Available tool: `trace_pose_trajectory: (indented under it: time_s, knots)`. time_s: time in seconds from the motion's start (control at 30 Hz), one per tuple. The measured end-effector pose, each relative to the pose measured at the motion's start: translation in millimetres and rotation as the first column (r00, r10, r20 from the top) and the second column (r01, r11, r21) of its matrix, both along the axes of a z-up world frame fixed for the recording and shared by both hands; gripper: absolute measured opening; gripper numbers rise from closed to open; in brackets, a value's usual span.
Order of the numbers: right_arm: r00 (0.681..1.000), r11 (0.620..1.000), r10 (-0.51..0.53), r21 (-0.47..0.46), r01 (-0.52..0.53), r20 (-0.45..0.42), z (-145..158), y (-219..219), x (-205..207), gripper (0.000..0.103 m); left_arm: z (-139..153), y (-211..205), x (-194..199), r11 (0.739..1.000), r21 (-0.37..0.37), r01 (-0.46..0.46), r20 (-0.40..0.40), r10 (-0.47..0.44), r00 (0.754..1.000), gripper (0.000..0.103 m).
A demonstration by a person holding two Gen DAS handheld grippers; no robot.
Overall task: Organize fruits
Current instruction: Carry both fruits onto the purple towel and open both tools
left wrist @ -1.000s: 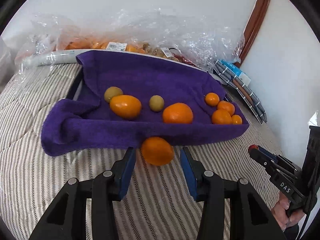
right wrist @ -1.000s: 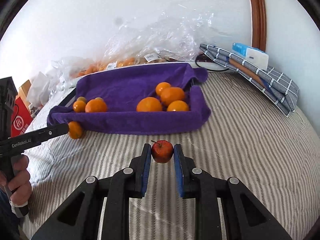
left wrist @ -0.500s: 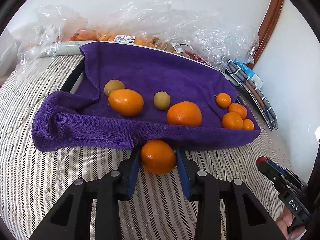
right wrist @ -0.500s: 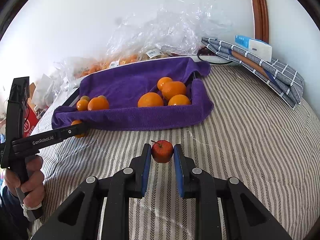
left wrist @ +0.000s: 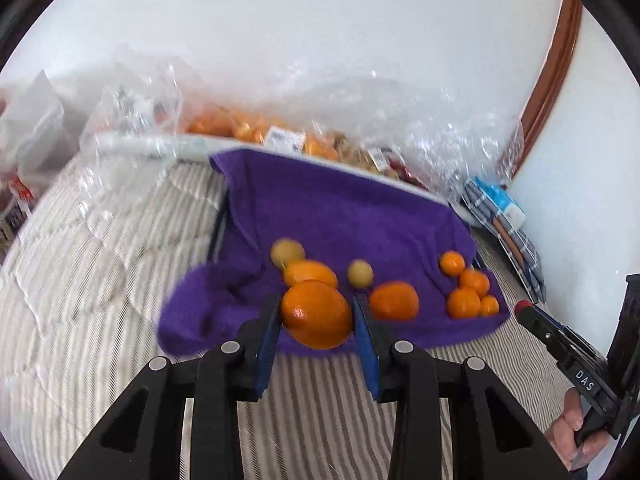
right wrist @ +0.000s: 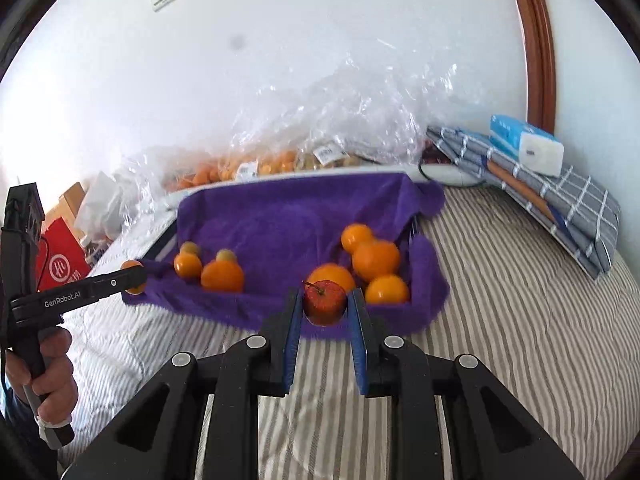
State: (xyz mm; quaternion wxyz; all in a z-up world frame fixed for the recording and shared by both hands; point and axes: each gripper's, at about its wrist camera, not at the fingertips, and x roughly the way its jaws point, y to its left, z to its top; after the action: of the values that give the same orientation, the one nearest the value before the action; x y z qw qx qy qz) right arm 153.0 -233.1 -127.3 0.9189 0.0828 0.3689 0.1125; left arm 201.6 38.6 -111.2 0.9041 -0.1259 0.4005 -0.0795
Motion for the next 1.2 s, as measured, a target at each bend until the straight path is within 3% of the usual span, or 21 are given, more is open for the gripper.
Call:
trace_pose_trajectory:
  time_s: [0.33,0.6,0.83,0.93,1.2]
  knots:
    - [0.999,1.0,-0.012,0.013,0.012,0.031,26,4,48,0.023,22,12,39,0.998,0.012,-0.06,0.063,0.059,0.996,0.034]
    - [0.999,1.0,-0.006,0.031,0.005,0.045,32,13,78,0.023,20,-7,73,0.997,0.017,-0.077,0.073,0.075,0.994,0.034]
    - [1.0,0.999,0.015,0.036,-0.016,0.014,9,25,96,0.023,-15,-20,85,0.996,0.036,-0.08,0.051,0.078,0.996,0.034]
    - [0.998,1.0,0.022,0.022,-0.021,-0.052,-11,28,104,0.023,-31,-23,87,0.997,0.051,-0.061,0.021,0.06,0.998,0.034]
    - [0.994,0.999,0.029,0.017,-0.028,-0.102,-31,27,103,0.023,-43,-24,88,0.999,-0.009,-0.04,0.009,0.04,0.999,0.034]
